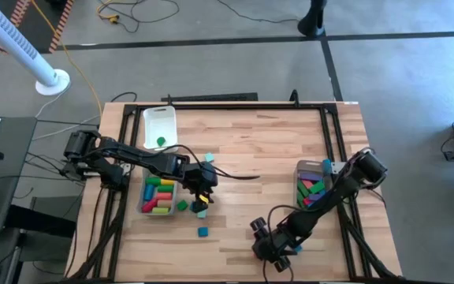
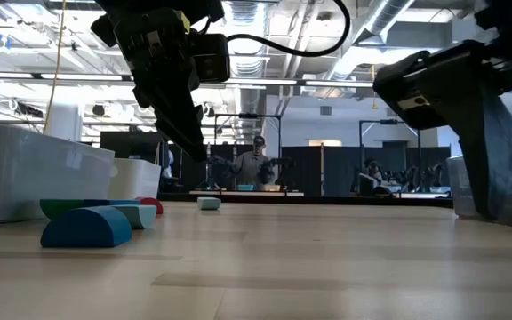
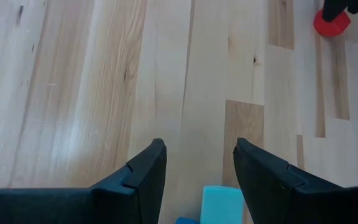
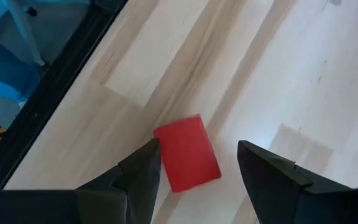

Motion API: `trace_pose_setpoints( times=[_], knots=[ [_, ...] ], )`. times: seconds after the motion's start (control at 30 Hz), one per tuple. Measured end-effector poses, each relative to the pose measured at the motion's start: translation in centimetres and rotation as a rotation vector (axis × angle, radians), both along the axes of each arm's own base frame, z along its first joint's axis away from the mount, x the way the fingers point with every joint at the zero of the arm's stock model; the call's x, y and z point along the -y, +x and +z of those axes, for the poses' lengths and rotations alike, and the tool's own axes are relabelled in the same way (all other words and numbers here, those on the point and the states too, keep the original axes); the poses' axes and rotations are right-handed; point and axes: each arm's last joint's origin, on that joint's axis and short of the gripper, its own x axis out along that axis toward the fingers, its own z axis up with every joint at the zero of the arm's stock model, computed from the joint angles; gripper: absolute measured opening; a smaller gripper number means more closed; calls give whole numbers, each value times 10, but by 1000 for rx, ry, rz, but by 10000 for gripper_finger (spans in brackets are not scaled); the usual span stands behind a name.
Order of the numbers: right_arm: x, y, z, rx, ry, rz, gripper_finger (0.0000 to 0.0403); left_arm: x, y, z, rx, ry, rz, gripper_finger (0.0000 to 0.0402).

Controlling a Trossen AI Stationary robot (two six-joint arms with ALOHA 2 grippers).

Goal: Sort blocks by size
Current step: Put the red semicircular block into the white bin

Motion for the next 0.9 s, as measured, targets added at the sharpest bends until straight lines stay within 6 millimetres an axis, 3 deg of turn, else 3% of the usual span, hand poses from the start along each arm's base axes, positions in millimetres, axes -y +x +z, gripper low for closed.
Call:
trace_pose_setpoints(
  times=[0.3, 0.57, 0.9],
  knots=[
    [-15, -2, -26, -51, 2, 12, 232, 0, 0, 0, 0, 0, 0, 179],
    [-14, -3, -27, -64, -25, 5, 190, 0, 0, 0, 4, 2, -3, 179],
    [-10, -3, -24, -72, -39, -33, 199, 0, 0, 0, 6, 1, -2, 179]
  ],
)
